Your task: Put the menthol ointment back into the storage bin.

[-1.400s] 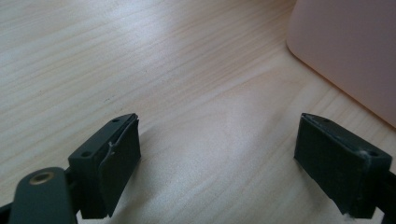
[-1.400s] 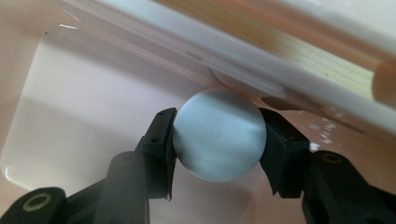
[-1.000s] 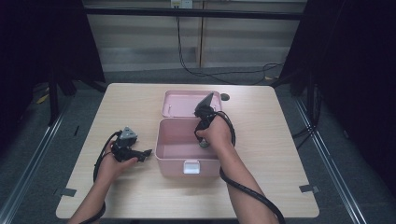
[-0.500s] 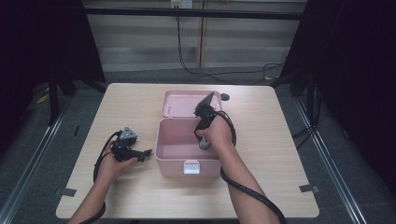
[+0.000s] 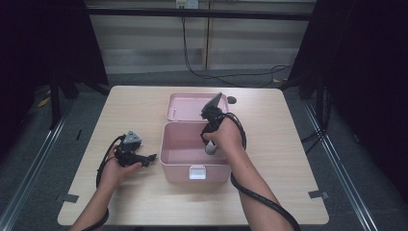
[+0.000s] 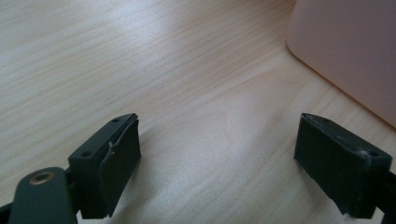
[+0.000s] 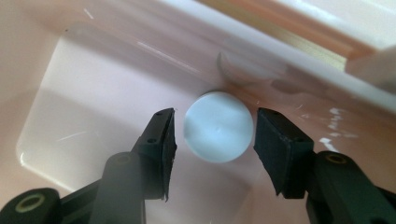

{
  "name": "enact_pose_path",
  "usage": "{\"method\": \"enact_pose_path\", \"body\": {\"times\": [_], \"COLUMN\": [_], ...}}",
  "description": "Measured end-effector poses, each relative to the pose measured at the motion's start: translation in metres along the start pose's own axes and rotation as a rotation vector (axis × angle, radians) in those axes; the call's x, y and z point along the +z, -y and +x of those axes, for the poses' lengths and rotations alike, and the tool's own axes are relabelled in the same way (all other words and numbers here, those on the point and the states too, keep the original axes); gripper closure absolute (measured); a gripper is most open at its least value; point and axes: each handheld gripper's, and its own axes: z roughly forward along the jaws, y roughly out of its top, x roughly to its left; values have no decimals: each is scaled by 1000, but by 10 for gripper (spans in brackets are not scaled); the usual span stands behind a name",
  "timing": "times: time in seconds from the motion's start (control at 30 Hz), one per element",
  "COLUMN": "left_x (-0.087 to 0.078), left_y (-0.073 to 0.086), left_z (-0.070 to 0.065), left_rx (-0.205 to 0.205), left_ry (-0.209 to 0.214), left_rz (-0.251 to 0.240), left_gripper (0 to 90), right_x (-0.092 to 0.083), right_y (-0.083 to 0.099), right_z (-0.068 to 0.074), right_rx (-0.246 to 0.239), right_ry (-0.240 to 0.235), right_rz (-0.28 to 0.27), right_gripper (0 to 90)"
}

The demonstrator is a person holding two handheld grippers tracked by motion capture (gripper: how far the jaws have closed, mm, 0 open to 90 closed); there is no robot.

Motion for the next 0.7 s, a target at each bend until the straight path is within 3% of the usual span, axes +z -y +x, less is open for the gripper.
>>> {"method": "enact_pose_path", "body": {"times": [0.23,0.5,0.7], "left_x": [0,0,0], "left_y": [0,0,0], "left_z": [0,0,0], "left_rx": [-1,-1,0], "left_ry": [0,0,0], "left_rz": [0,0,0], "left_gripper": [140,140,140], "right_x": [-13,-26,-34], "right_y": [7,14,21], "right_z": [2,5,0], "right_rx": [-37,-137,-167], "right_ry": [-19,-47,-77], "right_rz": [-20,-38,-65], "right_gripper": [478,476,480]}}
